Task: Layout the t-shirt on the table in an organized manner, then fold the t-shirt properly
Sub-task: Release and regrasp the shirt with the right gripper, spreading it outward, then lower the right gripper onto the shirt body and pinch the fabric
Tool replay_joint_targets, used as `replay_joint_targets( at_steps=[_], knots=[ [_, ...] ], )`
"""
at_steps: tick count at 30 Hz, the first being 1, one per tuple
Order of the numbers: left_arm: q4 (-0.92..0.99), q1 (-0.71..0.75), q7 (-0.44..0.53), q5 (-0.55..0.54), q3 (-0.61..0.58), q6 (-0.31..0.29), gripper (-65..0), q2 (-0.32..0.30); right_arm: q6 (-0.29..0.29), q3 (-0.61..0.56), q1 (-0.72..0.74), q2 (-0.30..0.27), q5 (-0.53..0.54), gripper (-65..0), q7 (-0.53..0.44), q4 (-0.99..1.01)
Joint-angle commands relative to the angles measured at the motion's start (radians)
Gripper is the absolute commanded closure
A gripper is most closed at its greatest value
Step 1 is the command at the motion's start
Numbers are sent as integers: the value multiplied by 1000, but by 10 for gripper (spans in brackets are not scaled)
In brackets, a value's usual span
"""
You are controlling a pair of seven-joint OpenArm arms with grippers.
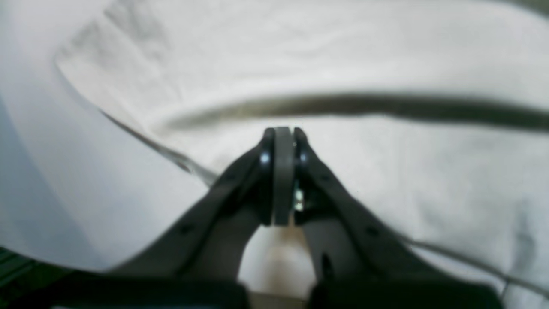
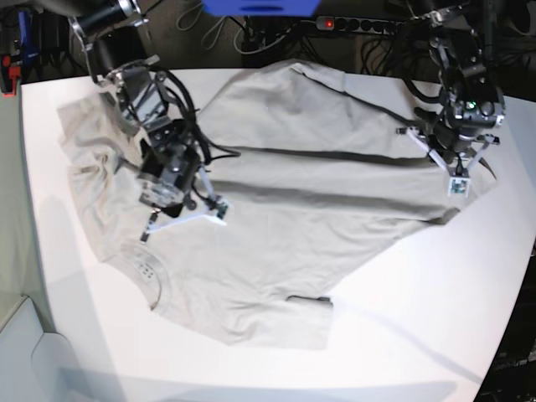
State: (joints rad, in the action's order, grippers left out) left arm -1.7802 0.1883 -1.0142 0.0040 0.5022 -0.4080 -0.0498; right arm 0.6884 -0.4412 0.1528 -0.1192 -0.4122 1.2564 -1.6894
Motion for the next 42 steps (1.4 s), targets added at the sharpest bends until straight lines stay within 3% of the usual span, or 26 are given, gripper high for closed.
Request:
replay_joint_targets(
  at_steps=[1,5,17,26,28,30,35,39,42],
  knots=[
    [-20,6,13,-5,0,2,-1,-6,10,-14,26,16,-18,0,1,2],
    [-25,46,15,-5,-1,2,-1,-6,10,-37,104,83,-17,0,-11,160],
    [-27,104,19,-5,9,2,-1,-28,10,-23,308,206,-18,0,-278,668],
    [-131,133,11,-5,-14,2,-1,-28,10,200,482,255,-14,0,-568,937],
    [-149,133,11,-5,-18,2,-1,-17,-40,258,503,257,-14,0,-623,938],
    [-163,132,16,-6,-14,2,-1,-6,-83,304,523,258,-14,0,-630,934],
    [-201,109,21,-14,-14,2,-1,18,-83,388,549,255,-14,0,-608,934],
    [-203,79,18,-100,-14,2,-1,21,-83,388,545,252,-14,0,-590,932],
    [-203,73,11,-169,-14,2,-1,20,-78,388,525,250,-14,0,-504,845]
  ],
)
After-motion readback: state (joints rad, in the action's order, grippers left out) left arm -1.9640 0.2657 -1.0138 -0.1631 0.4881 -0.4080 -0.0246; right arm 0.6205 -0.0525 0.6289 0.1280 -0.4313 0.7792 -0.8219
